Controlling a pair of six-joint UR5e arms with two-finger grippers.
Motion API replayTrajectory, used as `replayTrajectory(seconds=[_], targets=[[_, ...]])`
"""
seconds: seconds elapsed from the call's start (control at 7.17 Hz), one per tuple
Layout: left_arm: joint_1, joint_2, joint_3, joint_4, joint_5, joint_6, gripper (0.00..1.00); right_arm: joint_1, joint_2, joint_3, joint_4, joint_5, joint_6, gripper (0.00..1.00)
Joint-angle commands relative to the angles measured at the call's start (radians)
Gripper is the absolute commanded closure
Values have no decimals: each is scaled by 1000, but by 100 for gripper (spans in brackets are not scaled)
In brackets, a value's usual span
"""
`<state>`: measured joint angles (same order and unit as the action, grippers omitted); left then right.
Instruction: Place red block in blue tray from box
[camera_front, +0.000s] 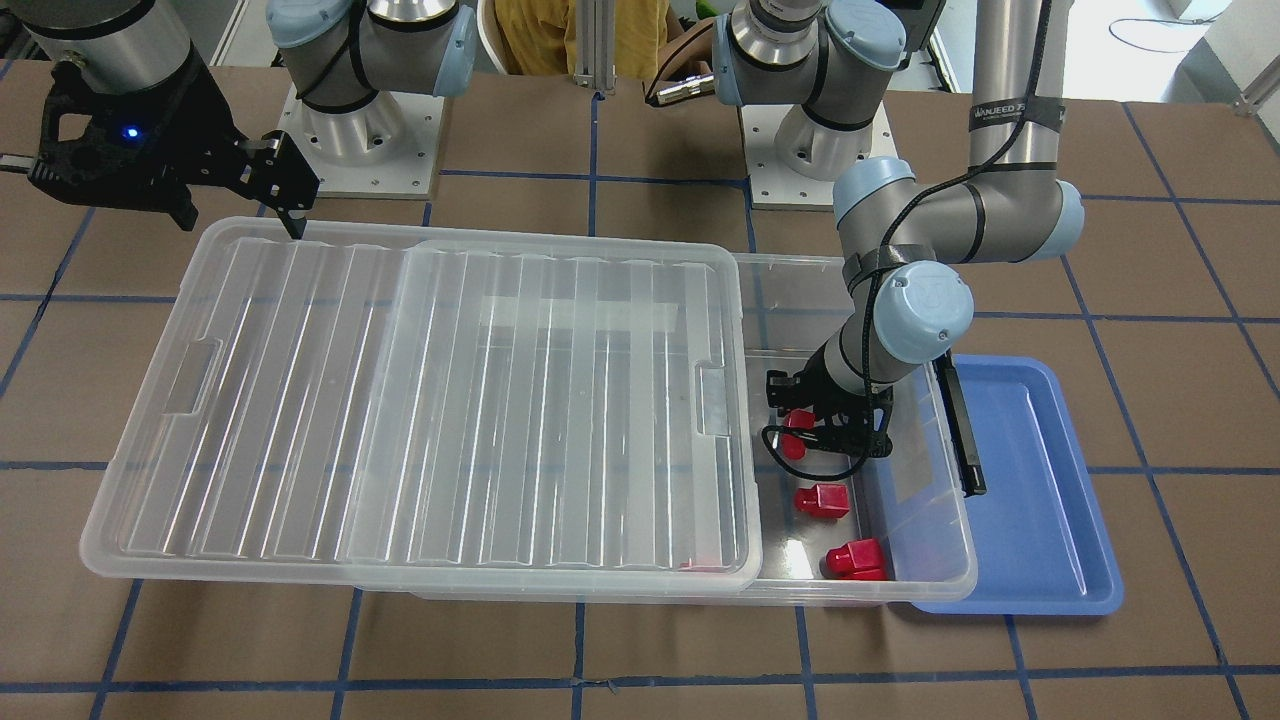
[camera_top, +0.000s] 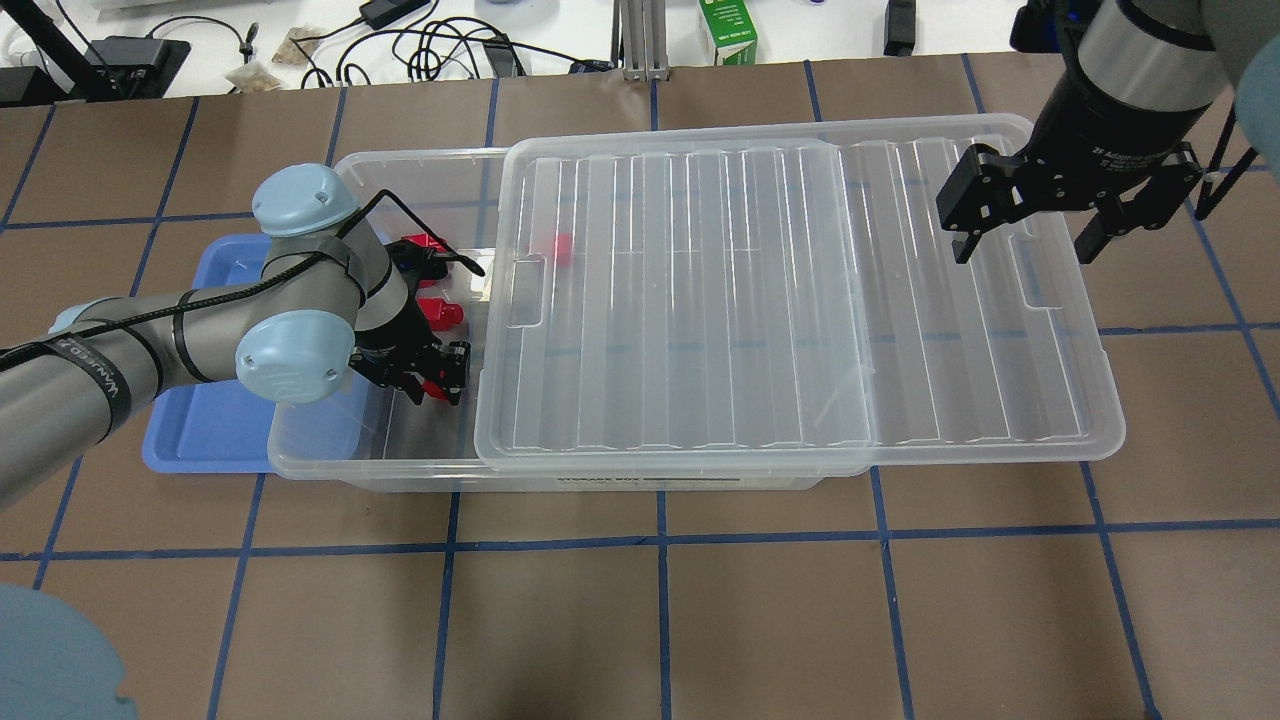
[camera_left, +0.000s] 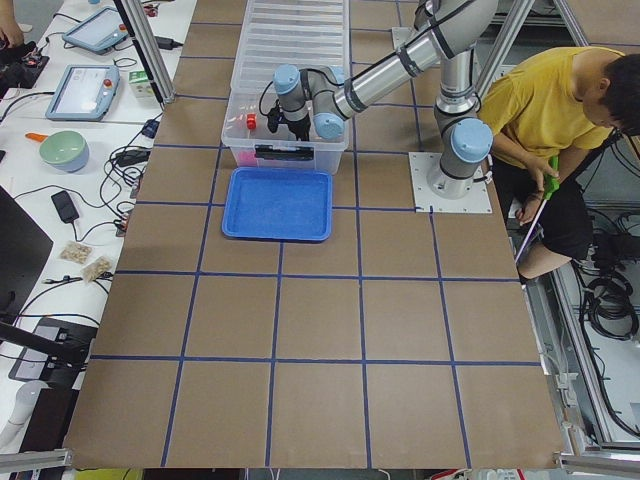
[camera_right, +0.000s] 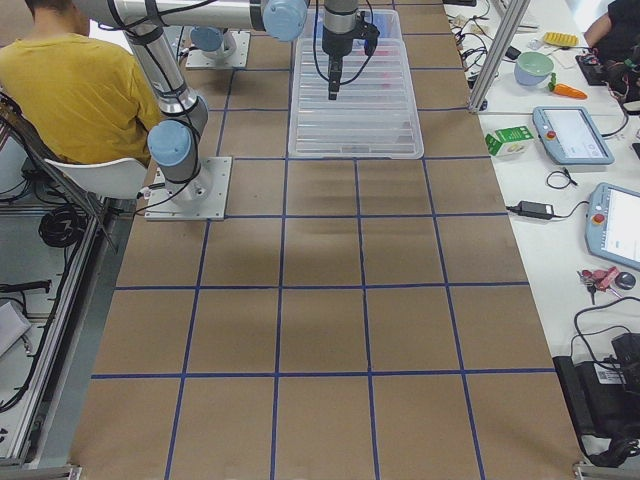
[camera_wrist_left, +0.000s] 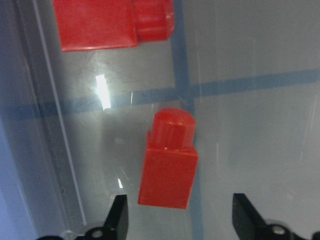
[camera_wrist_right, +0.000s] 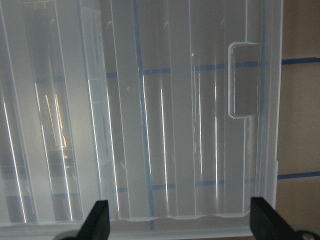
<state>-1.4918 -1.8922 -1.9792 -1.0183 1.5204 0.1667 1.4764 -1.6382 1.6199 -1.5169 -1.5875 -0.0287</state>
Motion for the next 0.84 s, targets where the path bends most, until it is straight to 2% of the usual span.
replayTrajectory(seconds=[0.0, 0.14, 0.42, 0.7], targets=[[7, -5, 8, 0, 0, -4, 84, 1, -5, 0, 1, -3, 1, 0], [7, 7, 19, 0, -2, -9, 91, -1, -5, 0, 1, -3, 0, 0], [-4, 53, 74, -52, 3, -13, 91, 1, -6, -2, 1, 9, 4, 0], [-2, 120, 234, -283, 4, -7, 91, 1, -6, -3, 1, 6, 4, 0]])
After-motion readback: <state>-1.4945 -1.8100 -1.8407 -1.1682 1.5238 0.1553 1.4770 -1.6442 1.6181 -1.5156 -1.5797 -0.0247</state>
